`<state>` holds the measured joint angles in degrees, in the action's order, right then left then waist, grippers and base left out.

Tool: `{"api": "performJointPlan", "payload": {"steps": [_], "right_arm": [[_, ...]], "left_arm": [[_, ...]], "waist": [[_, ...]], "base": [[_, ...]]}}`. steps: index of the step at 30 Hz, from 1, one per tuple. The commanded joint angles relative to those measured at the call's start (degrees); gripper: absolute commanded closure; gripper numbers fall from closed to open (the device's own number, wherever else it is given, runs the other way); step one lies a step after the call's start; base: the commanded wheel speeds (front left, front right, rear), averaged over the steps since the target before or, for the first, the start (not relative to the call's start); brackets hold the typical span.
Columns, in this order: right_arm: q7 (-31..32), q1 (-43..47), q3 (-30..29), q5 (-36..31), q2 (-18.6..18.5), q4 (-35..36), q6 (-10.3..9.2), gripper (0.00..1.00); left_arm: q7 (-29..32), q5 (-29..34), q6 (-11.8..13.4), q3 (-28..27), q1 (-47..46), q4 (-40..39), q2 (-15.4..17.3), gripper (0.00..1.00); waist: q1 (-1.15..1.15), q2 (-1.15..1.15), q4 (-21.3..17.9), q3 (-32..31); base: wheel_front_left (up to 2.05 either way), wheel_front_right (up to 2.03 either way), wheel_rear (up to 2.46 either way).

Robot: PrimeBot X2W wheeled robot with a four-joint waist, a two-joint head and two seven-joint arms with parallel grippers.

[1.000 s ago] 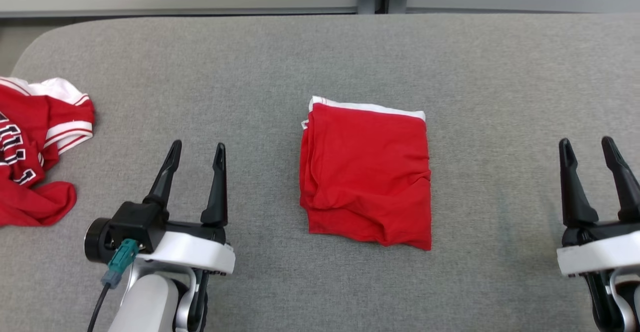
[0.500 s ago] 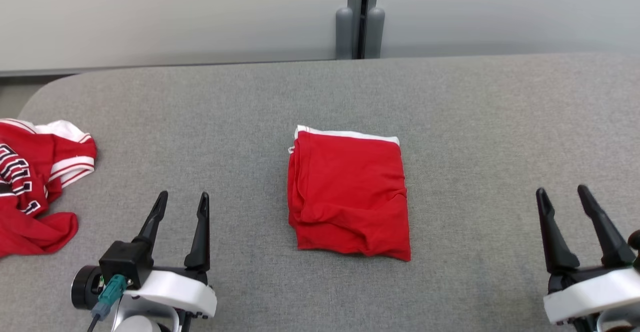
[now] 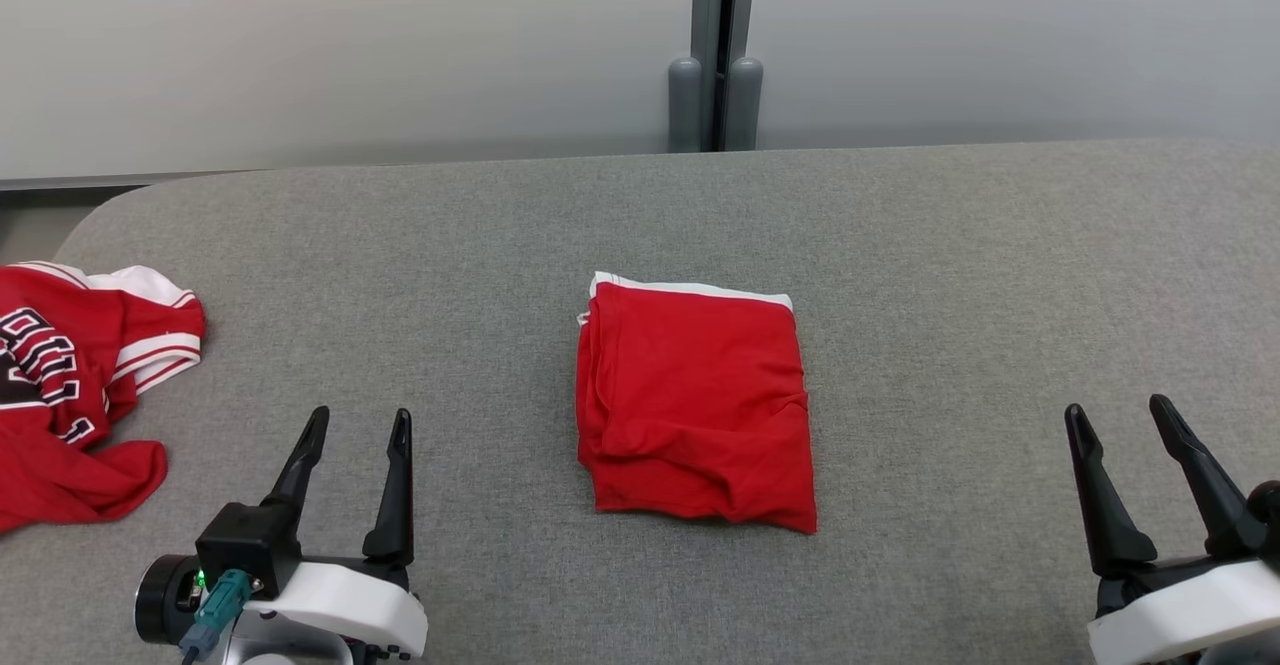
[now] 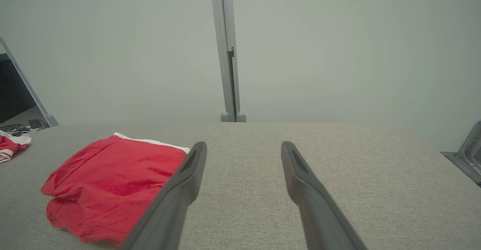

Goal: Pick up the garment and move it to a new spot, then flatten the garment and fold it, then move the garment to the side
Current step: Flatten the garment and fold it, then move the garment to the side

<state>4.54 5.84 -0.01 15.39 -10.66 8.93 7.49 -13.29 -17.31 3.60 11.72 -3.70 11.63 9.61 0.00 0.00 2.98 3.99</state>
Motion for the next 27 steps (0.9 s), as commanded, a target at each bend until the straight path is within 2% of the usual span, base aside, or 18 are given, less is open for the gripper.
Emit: {"api": "performJointPlan", "payload": {"steps": [1,18,27], "right_arm": [[0.32,0.37,-0.27,-0.32,-0.18,0.47,0.01,0.0],[1.28,-0.13,-0.43,-0.37,-0.43,0.7,0.01,0.0],[1.96,-2.96,0.01,1.19,-1.34,-3.36,0.01,0.0]], "left_arm": [[0.07,-0.22,0.32,0.06,0.54,-0.29,0.27,0.0],[-0.35,-0.3,0.5,1.17,-1.52,0.29,-0.08,0.0],[-1.37,0.44,-0.07,3.18,-6.1,0.32,-2.78,0.0]], "waist": [[0.0,0.0,0.09,0.0],[0.0,0.0,1.45,0.49],[0.0,0.0,7.73,4.27]], "base": [[0.0,0.0,0.0],[0.0,0.0,0.0],[0.0,0.0,0.0]]}}
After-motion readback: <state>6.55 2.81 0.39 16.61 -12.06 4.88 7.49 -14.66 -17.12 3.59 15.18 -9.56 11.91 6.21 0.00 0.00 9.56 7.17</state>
